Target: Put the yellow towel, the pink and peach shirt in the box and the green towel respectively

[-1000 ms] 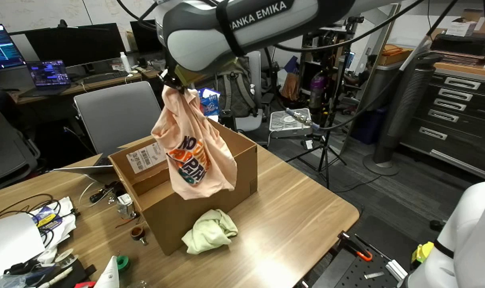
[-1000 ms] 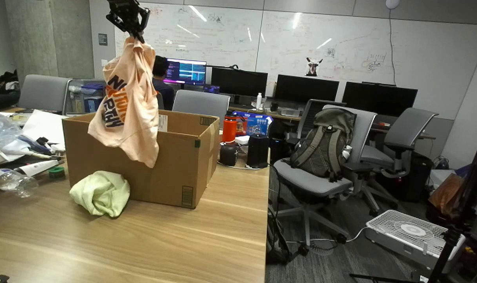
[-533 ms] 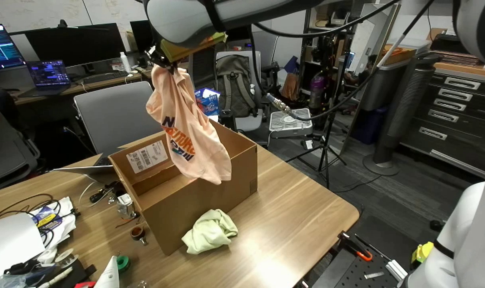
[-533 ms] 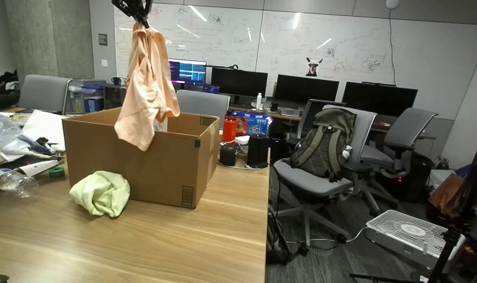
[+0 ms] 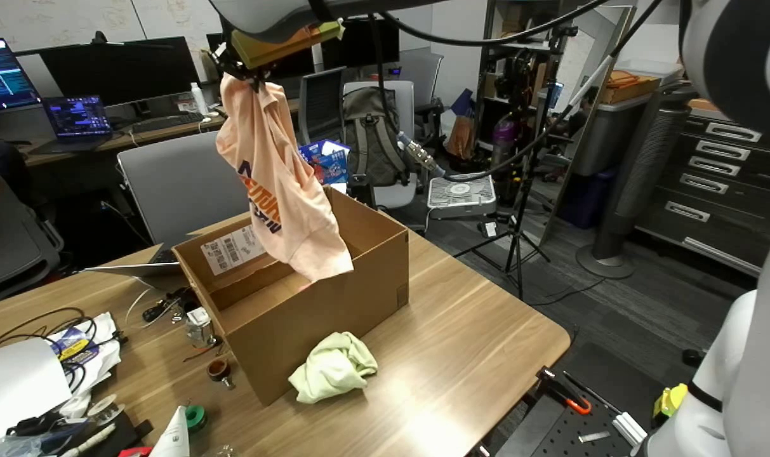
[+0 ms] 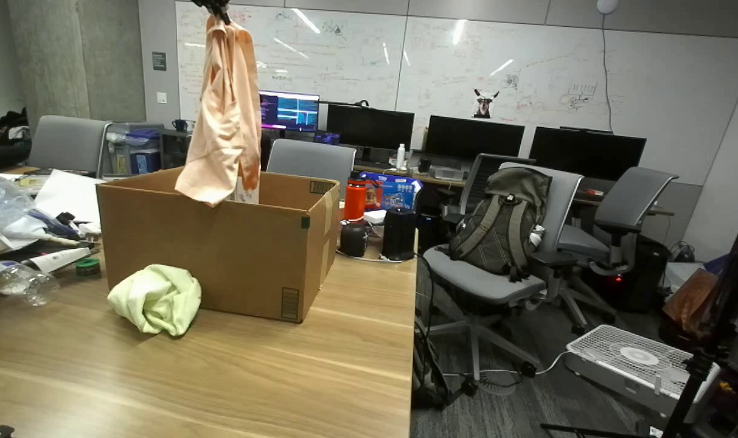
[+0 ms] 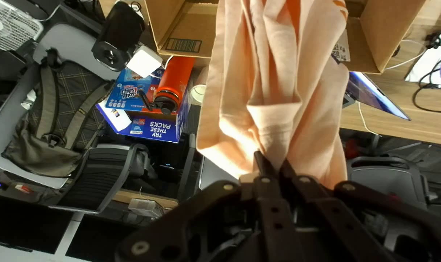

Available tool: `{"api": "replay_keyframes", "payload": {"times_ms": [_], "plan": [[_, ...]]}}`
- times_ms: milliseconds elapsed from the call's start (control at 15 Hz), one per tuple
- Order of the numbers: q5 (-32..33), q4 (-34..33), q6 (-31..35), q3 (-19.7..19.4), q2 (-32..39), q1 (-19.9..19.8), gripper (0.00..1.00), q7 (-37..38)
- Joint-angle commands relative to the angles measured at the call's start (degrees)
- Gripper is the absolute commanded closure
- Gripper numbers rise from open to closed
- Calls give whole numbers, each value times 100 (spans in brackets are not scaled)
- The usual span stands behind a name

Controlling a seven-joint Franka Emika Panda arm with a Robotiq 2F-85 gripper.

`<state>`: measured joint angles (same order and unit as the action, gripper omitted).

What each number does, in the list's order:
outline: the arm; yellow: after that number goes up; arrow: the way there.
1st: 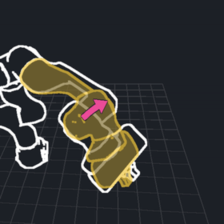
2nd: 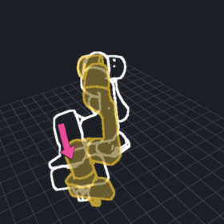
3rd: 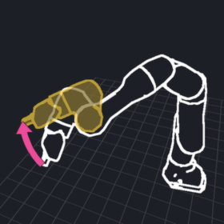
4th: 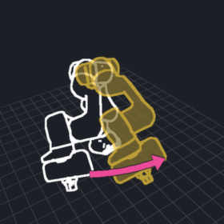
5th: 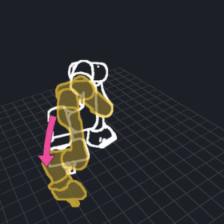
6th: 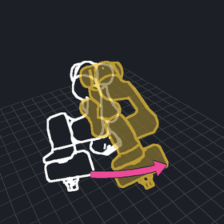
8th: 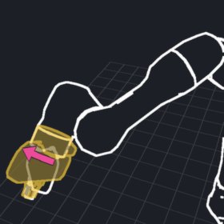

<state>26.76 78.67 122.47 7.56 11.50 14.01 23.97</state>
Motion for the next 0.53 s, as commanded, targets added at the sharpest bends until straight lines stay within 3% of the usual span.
{"api": "replay_keyframes", "payload": {"times_ms": [0, 467], "plan": [[176, -703, -267, -90, 290, 167, 99, -37], [193, -1099, -449, -52, 573, 149, 99, -51]]}}
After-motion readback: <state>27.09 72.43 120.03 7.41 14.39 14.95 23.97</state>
